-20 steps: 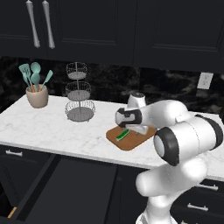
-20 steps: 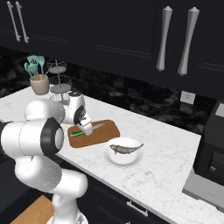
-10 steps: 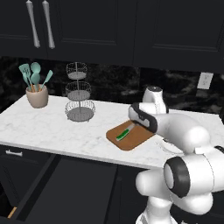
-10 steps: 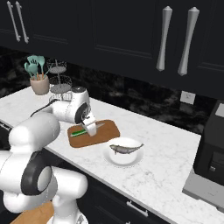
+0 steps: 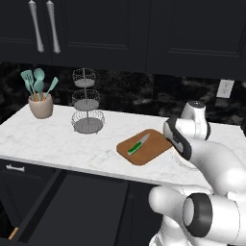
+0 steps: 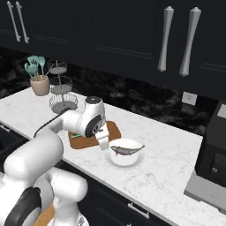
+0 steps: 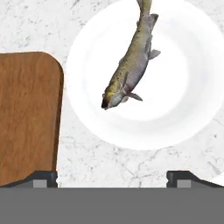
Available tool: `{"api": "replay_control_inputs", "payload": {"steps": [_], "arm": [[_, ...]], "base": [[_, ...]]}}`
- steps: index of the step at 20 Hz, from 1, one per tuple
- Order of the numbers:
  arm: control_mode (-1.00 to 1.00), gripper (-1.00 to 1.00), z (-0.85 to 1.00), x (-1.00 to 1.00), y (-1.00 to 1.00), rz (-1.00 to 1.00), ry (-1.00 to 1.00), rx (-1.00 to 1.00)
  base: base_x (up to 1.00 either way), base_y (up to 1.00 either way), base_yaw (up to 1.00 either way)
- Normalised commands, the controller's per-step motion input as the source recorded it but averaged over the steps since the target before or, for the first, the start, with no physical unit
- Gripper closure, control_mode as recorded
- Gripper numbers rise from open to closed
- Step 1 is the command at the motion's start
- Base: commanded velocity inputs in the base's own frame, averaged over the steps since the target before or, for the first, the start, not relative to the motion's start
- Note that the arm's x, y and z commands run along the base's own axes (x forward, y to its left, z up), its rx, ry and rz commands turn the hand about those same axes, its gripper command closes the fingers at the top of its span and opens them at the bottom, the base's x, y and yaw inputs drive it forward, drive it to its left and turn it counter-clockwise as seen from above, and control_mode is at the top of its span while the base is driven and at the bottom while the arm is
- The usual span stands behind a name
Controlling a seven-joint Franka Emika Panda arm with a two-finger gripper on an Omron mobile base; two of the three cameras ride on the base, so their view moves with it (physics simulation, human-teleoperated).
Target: Pick up the knife from the drawer and place it on the cutting board. Then place the meat from the plate to the cutting board.
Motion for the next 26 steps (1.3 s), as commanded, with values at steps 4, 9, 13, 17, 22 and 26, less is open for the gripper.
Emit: {"api": "replay_control_inputs", "payload": {"steps": [4,9,13,17,22,26], "arm": [[-1.00,-1.00,0.00,-0.35,-1.00,-0.14,0.00,0.10],[-1.00,-1.00,0.00,-0.23,-0.92,-0.11,0.00,0.12],[-1.00,-1.00,-0.03,-0.03,-0.63,-0.08,0.00,0.07],[-1.00,-1.00,-0.04,0.18,-0.15,-0.06,0.01,0.02],[-1.00,-1.00,-0.20,0.40,0.01,-0.02,0.07,0.00],[-1.00,-1.00,-0.36,0.42,0.07,0.00,0.11,0.00]], "base": [[0.00,0.00,0.00],[0.00,0.00,0.00],[0.00,0.00,0.00],[0.00,0.00,0.00],[0.00,0.00,0.00],[0.00,0.00,0.00]]}}
